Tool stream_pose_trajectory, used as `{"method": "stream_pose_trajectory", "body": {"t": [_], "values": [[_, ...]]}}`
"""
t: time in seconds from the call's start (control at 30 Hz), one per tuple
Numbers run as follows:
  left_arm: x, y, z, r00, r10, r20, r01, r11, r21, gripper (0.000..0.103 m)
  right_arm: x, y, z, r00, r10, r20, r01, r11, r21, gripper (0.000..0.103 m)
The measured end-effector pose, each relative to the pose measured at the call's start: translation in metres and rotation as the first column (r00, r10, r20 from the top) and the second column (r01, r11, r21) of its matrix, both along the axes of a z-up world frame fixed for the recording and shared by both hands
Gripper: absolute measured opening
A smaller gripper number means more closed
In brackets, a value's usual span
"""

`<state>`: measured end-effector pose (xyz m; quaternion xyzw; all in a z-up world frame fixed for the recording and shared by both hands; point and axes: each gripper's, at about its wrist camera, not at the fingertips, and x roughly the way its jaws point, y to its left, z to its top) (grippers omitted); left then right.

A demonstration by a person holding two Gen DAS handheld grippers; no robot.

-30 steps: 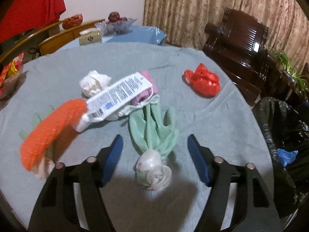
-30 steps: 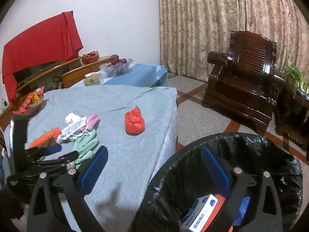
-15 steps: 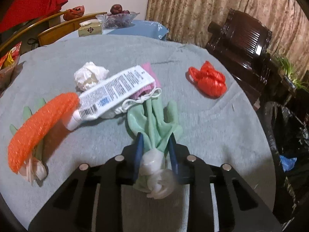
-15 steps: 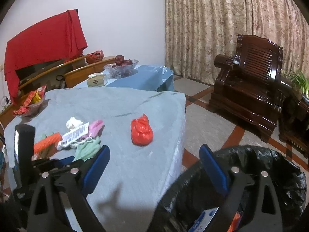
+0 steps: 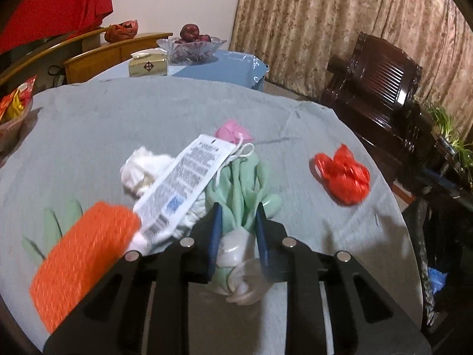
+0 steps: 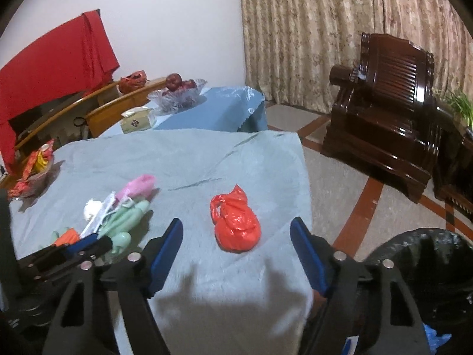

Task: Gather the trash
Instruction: 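Grasp the red plastic bag with the right gripper while the left gripper holds the glove, then carry the green glove and red bag over the bin and release both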

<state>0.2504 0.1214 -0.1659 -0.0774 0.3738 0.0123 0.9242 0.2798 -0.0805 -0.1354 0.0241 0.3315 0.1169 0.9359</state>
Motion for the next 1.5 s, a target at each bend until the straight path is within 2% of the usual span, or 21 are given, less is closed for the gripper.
{"method": "stream_pose_trajectory", "body": {"t": [0.13,0.3,0.4,0.5,0.6,0.97,1.5], "values": [[0.014,0.007,-0.001,1.000,-0.001,-0.004,0.001,1.000,-0.014,0.021,0.027,0.010,-0.019,0.999,-0.022,-0.048,0.021,1.000,-0.023,0.064],[0.020,0.007,-0.004,1.000,-0.002,-0.007,0.002,1.000,-0.029,0.021,0.051,0.017,-0.039,0.994,-0.042,-0.098,0.037,0.998,-0.056,0.063],[0.021,0.006,-0.005,1.000,-0.006,-0.009,0.006,0.999,-0.031,0.021,0.060,0.021,-0.047,0.992,-0.029,-0.121,0.020,0.997,-0.075,0.058],[0.022,0.005,-0.006,1.000,-0.009,-0.015,0.009,0.999,-0.034,0.021,0.065,0.025,-0.055,0.988,-0.009,-0.157,-0.002,0.997,-0.072,0.047],[0.022,0.002,-0.006,1.000,-0.017,-0.017,0.016,0.999,-0.032,0.021,0.064,0.026,-0.059,0.986,0.008,-0.166,-0.019,0.998,-0.066,0.042],[0.003,-0.014,0.002,0.999,-0.045,-0.007,0.044,0.998,-0.049,0.021,0.036,0.014,-0.031,0.993,0.014,-0.117,-0.016,1.000,-0.016,0.040],[-0.050,-0.045,0.043,0.994,-0.093,0.062,0.096,0.994,-0.058,0.021,-0.033,-0.023,0.021,0.998,0.041,-0.055,-0.040,0.999,0.019,0.040]]}}
